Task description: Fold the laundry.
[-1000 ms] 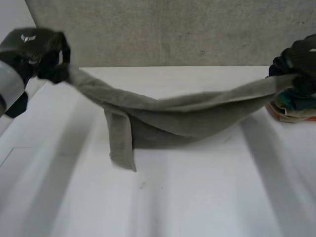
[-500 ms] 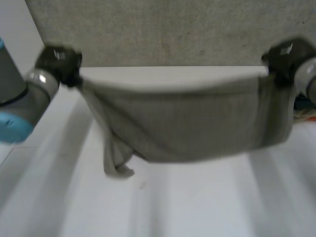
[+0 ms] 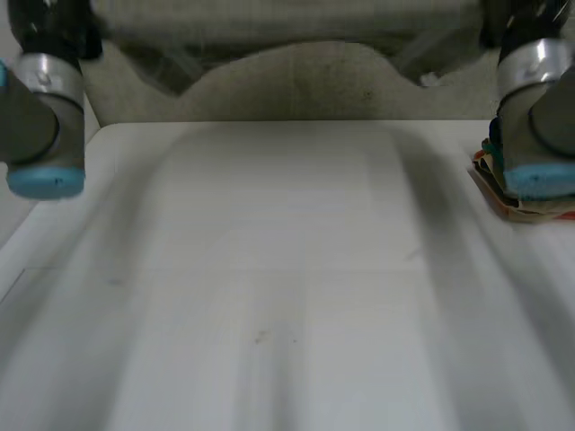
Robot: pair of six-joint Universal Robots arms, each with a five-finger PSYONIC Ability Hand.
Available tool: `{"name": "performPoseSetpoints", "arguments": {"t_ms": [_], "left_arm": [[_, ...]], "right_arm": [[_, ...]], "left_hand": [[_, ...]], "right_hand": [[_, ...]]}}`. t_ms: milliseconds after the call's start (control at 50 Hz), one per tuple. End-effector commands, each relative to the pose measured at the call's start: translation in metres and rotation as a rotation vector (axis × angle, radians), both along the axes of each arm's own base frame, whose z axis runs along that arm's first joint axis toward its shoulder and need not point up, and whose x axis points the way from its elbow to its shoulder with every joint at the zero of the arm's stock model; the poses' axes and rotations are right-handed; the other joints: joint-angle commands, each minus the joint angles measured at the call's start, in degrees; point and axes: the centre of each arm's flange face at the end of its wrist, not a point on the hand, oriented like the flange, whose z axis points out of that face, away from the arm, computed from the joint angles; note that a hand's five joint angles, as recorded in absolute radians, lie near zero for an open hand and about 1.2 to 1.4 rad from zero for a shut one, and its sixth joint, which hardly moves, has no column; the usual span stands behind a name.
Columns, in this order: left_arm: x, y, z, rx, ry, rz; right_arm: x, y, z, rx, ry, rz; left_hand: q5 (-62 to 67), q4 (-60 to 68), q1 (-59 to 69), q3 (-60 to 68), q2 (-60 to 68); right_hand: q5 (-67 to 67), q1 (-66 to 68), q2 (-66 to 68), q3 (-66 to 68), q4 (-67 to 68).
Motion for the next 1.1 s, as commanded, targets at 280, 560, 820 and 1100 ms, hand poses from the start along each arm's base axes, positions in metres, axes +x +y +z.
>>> {"name": "performPoseSetpoints", "arguments": {"t_ms": [280, 560, 820, 1100], "left_arm": [[0.012, 0.079, -0.169, 0.824, -0.312, -0.038], [0.053, 0.209, -0.128, 1.003, -0.71, -0.066], [0.021, 0.119, -0.118, 0.624, -0.581, -0.001], [-0.025, 0.019, -0.161, 0.546, -0.554, 0.057]], "right_arm": [[-0.016, 0.055, -0.17, 0.754, 0.4, -0.01], [-0.07, 0.189, -0.138, 0.965, 0.801, 0.023], [-0.051, 0.104, -0.151, 0.845, 0.544, -0.041], [-0.016, 0.017, -0.173, 0.652, 0.481, -0.082]], "left_hand": [[14.1, 11.1, 13.8, 11.4, 11.3], [14.1, 11.1, 13.8, 11.4, 11.3], [14.1, 11.1, 13.8, 11.4, 11.3], [14.1, 11.1, 13.8, 11.4, 11.3]], "right_hand": [[12.8, 15.6, 12.4, 11.8, 11.4], [12.8, 15.6, 12.4, 11.8, 11.4], [12.8, 15.6, 12.4, 11.8, 11.4], [12.8, 15.6, 12.4, 11.8, 11.4]]}}
